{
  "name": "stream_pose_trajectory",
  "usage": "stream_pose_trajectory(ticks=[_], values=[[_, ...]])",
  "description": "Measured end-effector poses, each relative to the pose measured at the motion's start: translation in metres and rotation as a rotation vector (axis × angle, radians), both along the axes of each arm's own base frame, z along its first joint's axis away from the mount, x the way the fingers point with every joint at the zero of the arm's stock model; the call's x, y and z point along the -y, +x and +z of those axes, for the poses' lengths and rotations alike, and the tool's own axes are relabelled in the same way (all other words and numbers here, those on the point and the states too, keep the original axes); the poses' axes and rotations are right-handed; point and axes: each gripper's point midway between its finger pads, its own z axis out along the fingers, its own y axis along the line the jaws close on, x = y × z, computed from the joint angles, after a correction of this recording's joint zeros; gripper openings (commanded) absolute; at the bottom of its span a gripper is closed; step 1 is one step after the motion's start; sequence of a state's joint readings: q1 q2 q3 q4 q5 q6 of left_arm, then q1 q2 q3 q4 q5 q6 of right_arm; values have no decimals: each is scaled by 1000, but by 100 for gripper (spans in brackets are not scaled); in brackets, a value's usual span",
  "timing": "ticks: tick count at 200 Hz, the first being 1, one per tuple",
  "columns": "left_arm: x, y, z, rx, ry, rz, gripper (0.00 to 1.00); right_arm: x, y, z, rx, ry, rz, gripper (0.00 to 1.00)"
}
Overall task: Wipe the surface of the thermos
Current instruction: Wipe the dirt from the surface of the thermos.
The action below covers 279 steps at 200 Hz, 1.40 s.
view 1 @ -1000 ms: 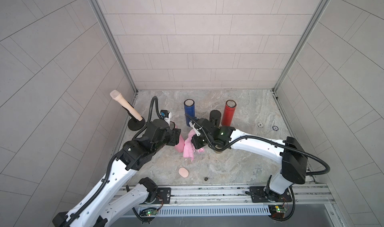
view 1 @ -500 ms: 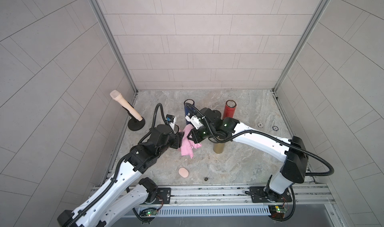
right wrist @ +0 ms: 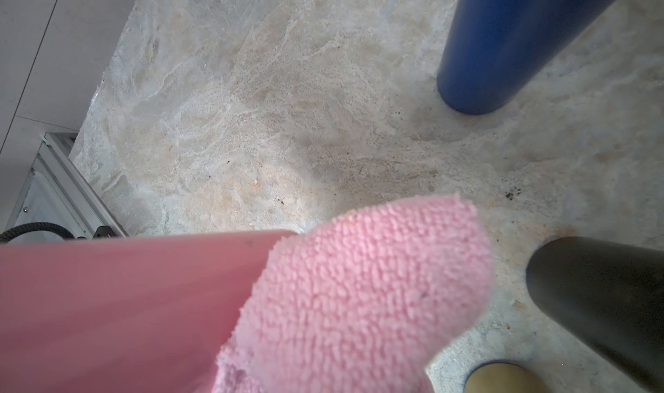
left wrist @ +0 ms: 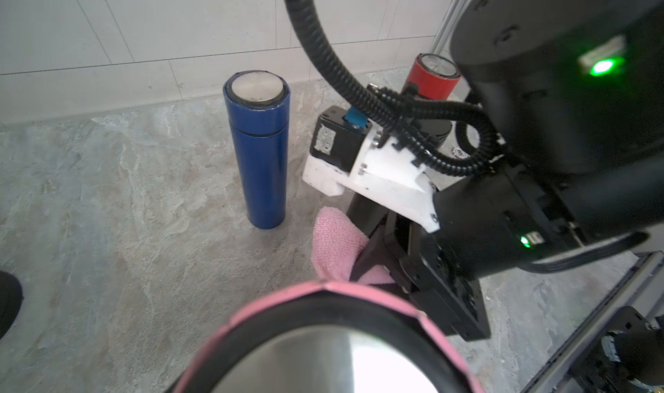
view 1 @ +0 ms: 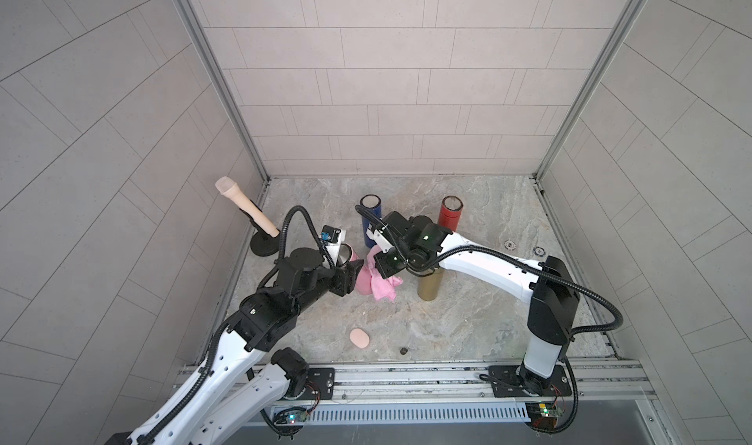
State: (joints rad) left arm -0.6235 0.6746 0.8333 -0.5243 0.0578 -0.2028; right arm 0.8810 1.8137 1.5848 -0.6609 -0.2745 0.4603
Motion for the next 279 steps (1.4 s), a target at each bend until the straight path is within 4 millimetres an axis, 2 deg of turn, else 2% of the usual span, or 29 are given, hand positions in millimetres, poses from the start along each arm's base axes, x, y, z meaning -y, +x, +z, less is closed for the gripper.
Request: stream_pose_trajectory(ticks=[41,100,127,156,194,204,228,241,256,279], values=[[7,-5,-3,-17,-4,-47,0,-16,1,34,4,117,46,0],[10,0,-7,-33,-16,-37,0,-24,-13,124,49,388,113,0],[11,7,-15,-53,-8,-13,0,-22,-19,146,70,464,120,0],[3,13,-20,-60,-1,53,0,-22,-20,138,59,474,113,0],[-24,19,-26,-112,19,241,0,-16,-22,97,52,368,58,0],[-31,21,-21,-127,19,295,0,-16,-29,85,62,318,55,0],[-45,27,5,-141,-76,442,0,-25,-57,61,114,206,85,0],[-49,28,13,-157,-143,503,0,-32,-70,57,157,177,106,0],[-53,26,10,-190,-184,556,0,-42,-80,60,220,172,118,0],[-58,23,-1,-252,-226,623,0,-48,-78,72,317,204,74,0]])
